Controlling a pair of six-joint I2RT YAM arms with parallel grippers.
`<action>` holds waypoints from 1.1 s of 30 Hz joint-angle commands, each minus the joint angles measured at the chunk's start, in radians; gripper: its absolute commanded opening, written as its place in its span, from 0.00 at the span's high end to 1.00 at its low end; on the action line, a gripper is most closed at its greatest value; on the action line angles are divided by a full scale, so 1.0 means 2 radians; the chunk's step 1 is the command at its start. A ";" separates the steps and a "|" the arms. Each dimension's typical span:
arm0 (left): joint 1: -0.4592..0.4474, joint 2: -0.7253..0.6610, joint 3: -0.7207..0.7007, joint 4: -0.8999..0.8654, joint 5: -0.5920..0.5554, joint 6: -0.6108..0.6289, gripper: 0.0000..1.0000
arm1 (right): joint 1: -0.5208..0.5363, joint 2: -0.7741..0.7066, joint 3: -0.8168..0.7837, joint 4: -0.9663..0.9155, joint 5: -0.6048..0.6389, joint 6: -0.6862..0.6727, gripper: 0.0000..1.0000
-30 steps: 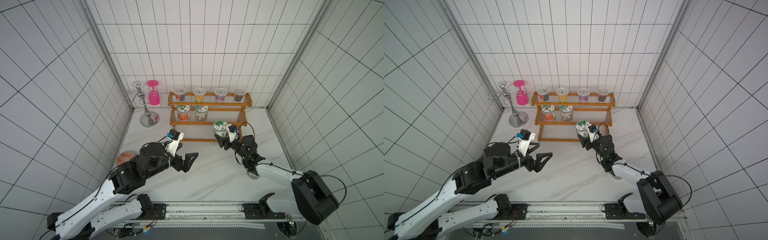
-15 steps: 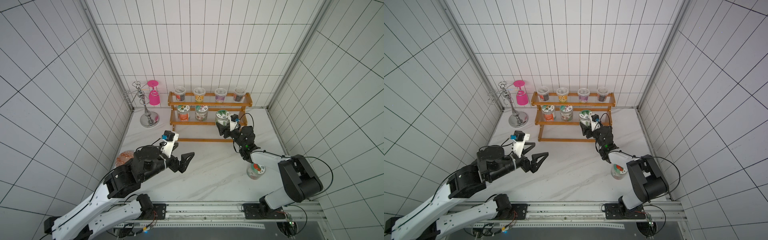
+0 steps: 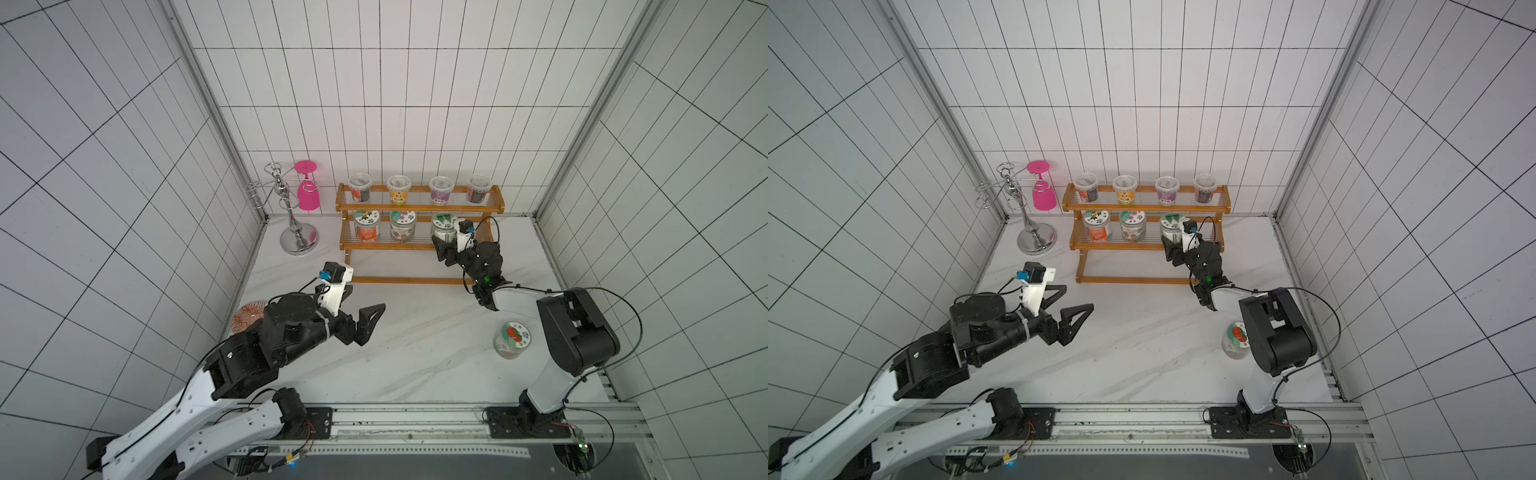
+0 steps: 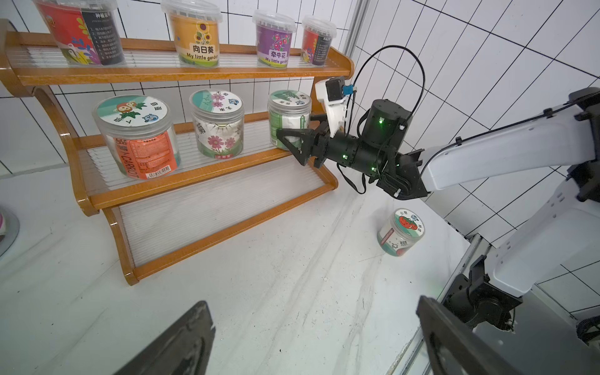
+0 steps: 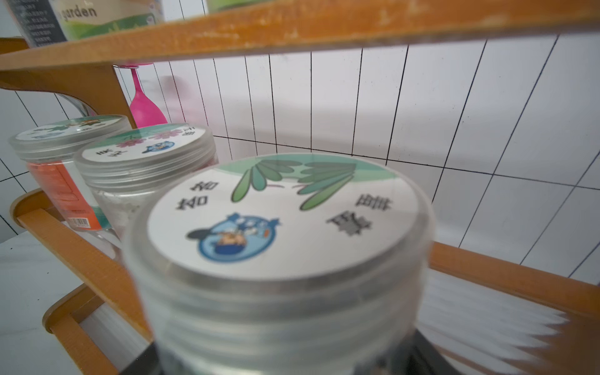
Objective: Place the seed container on the shelf
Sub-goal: Place the seed jar on the shelf.
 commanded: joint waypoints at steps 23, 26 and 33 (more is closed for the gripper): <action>0.005 -0.004 -0.019 0.010 -0.010 -0.005 0.01 | -0.013 0.024 0.041 0.030 -0.020 0.006 0.00; 0.006 -0.005 -0.018 0.010 -0.008 -0.005 0.01 | -0.013 0.006 0.034 0.007 -0.024 0.001 0.01; 0.007 -0.009 -0.024 0.010 0.000 -0.011 0.01 | -0.013 -0.040 0.001 -0.013 -0.027 -0.004 0.01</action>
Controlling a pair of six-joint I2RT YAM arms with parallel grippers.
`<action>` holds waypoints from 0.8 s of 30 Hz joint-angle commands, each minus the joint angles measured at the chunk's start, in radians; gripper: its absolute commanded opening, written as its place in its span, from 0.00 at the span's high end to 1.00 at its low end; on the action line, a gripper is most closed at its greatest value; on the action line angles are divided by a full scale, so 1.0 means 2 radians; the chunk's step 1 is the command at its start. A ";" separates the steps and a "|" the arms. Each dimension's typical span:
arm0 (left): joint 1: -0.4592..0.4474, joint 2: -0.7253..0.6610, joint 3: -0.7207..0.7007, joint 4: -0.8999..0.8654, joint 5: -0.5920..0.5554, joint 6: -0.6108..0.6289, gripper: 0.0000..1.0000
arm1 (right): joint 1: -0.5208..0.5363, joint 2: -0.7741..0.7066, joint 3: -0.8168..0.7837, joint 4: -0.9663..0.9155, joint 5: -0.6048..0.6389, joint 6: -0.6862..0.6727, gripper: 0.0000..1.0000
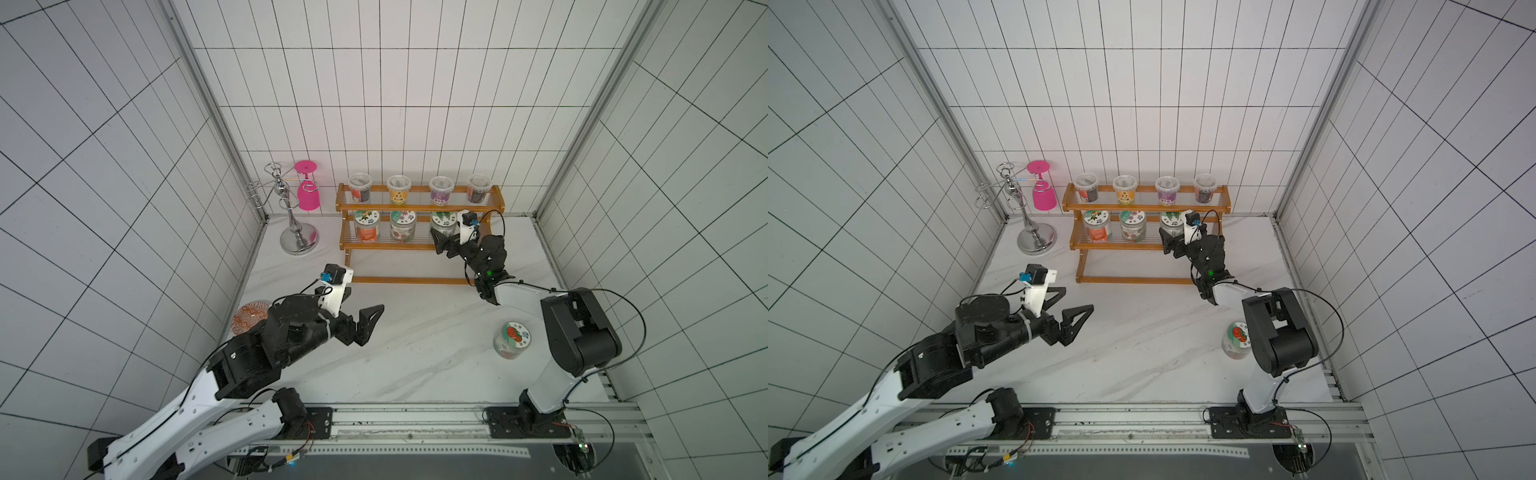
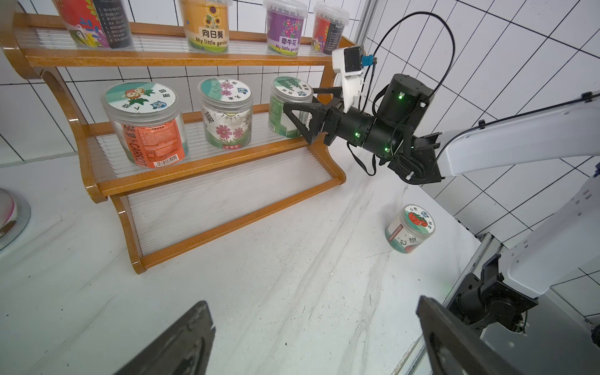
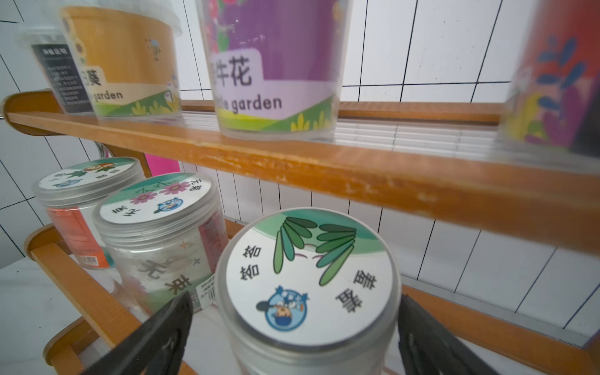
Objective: Place the seed container on the shelf
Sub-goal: Place the seed jar on the shelf.
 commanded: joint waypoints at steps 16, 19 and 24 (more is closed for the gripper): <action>0.001 0.050 -0.005 0.027 0.062 0.009 0.01 | -0.003 -0.285 -0.086 -0.324 0.026 -0.008 0.01; -0.007 0.072 -0.003 0.049 0.072 0.011 0.01 | -0.003 -0.349 -0.075 -0.423 0.036 -0.003 0.01; -0.053 0.117 -0.004 0.117 0.063 0.024 0.01 | -0.004 -0.434 -0.041 -0.577 0.081 0.022 0.01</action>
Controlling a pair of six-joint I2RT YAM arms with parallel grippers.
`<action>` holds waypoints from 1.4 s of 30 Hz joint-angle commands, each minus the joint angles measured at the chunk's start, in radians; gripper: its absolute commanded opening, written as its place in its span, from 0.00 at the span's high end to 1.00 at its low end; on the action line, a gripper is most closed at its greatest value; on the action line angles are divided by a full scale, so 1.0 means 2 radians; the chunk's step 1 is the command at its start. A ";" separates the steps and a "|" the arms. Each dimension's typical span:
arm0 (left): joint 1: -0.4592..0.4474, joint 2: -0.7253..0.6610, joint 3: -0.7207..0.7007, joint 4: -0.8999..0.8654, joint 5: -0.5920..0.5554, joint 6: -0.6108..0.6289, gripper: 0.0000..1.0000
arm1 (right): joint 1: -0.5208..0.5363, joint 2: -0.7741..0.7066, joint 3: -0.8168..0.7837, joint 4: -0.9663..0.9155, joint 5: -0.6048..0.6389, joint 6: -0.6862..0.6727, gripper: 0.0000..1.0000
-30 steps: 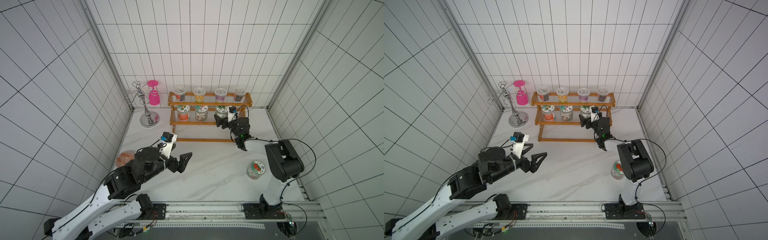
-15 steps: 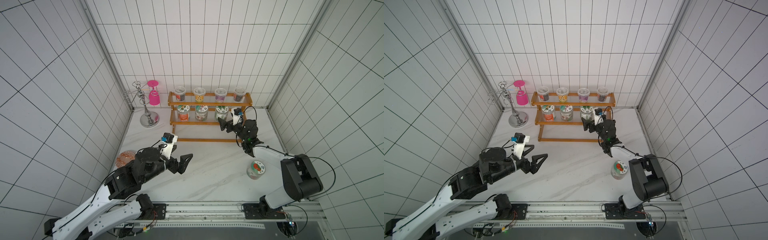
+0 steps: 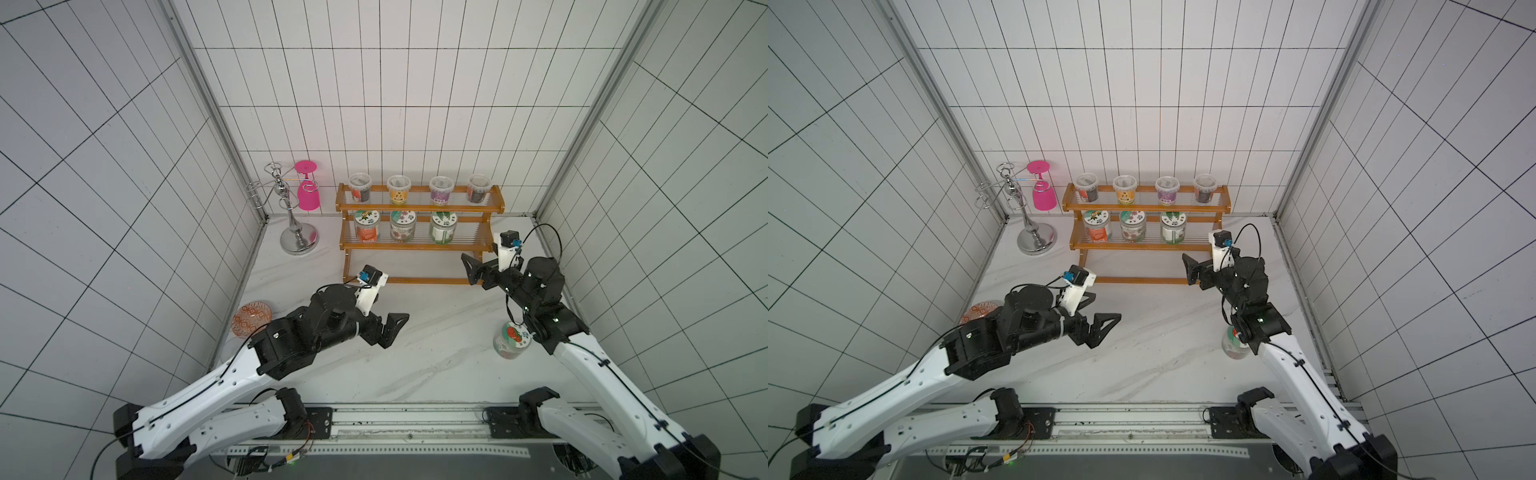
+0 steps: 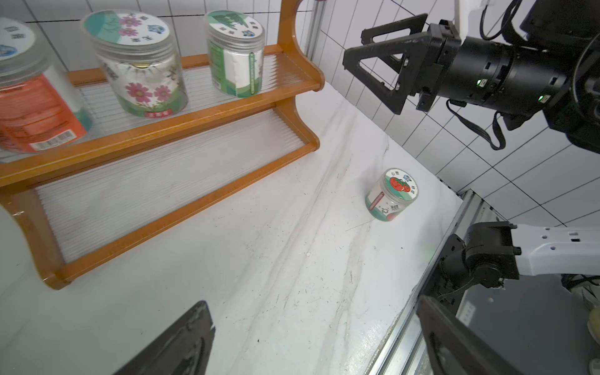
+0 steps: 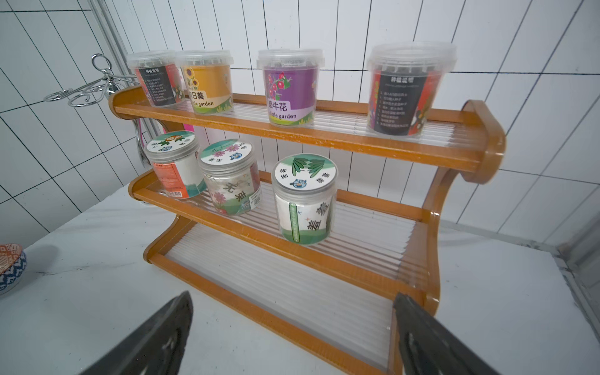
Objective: Place the seed container on the shelf
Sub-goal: Place the seed jar on the shelf, then pick up the seed jar at the center of the board.
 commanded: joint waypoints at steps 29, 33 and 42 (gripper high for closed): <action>-0.077 0.481 0.079 0.422 0.169 0.177 0.01 | -0.107 -0.097 0.125 -0.368 0.156 0.105 0.01; -0.077 0.525 0.120 0.402 0.178 0.205 0.01 | -0.121 -0.097 0.129 -0.371 0.141 0.106 0.01; -0.077 0.603 0.221 0.317 0.188 0.254 0.01 | -0.133 -0.091 0.136 -0.372 0.116 0.106 0.01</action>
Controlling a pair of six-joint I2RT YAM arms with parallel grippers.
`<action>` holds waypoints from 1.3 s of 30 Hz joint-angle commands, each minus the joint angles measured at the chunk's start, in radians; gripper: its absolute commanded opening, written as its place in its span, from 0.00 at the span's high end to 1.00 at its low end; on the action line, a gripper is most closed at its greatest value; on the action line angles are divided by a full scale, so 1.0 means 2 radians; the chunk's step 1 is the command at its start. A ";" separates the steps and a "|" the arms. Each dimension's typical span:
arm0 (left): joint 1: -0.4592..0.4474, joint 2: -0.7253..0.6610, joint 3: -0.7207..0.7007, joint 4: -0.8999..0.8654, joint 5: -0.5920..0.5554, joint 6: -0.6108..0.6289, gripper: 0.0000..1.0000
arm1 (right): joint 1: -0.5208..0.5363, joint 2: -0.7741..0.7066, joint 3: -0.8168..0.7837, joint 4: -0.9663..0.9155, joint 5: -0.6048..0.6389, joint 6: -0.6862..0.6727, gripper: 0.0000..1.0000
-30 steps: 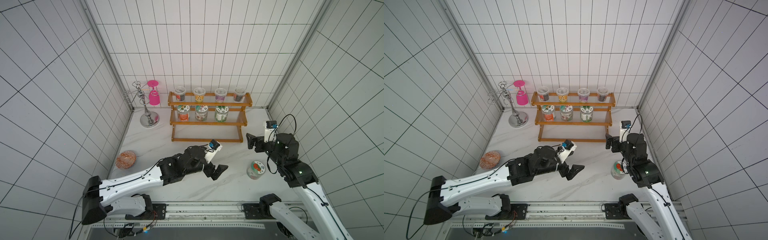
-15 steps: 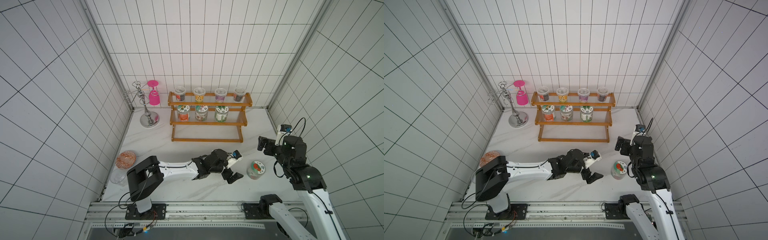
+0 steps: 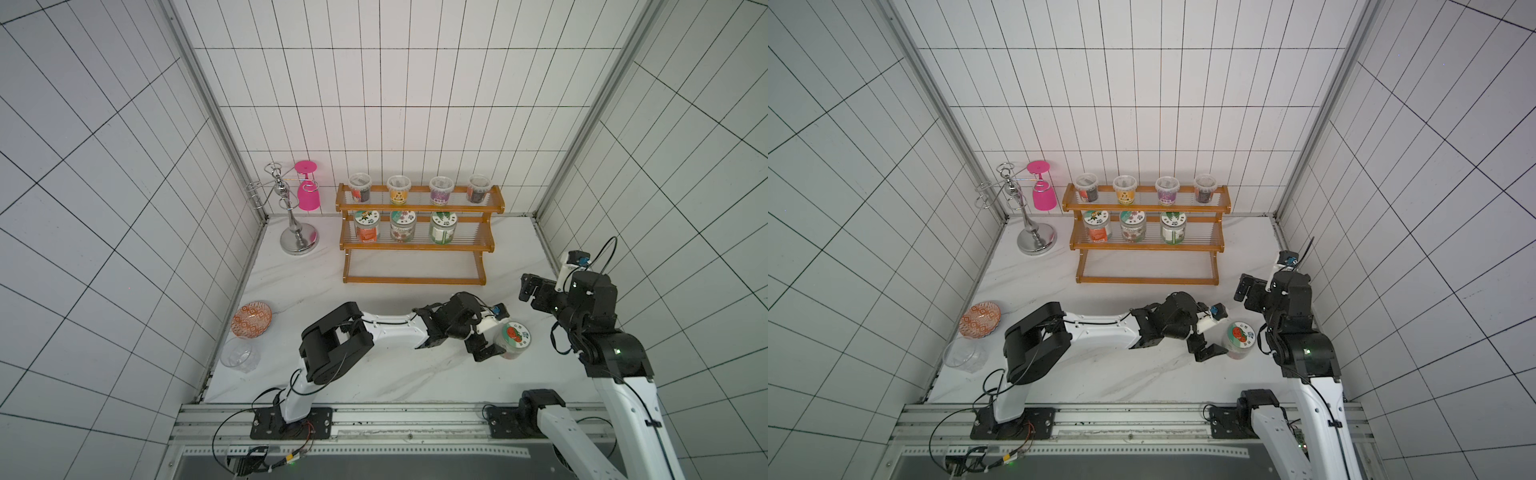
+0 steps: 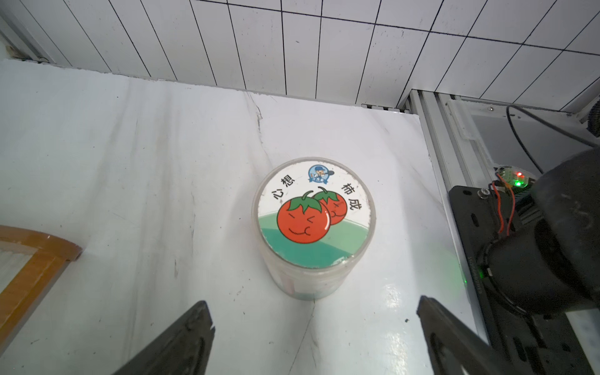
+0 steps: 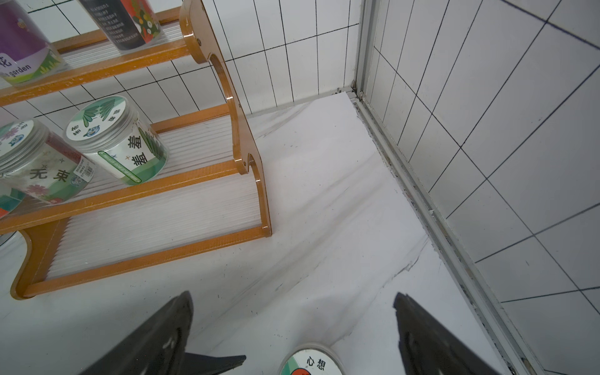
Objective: Place the seed container on the shelf
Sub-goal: Pick up the seed jar at the center of the board.
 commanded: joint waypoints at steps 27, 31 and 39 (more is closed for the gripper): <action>-0.008 0.151 0.247 -0.184 0.039 0.047 0.01 | -0.011 0.018 0.063 0.000 -0.051 -0.007 0.01; -0.008 0.158 0.253 -0.174 0.047 0.042 0.01 | -0.011 0.021 0.067 0.000 -0.056 -0.007 0.01; -0.006 0.156 0.248 -0.154 0.052 0.030 0.05 | -0.012 0.030 0.079 0.001 -0.063 -0.007 0.01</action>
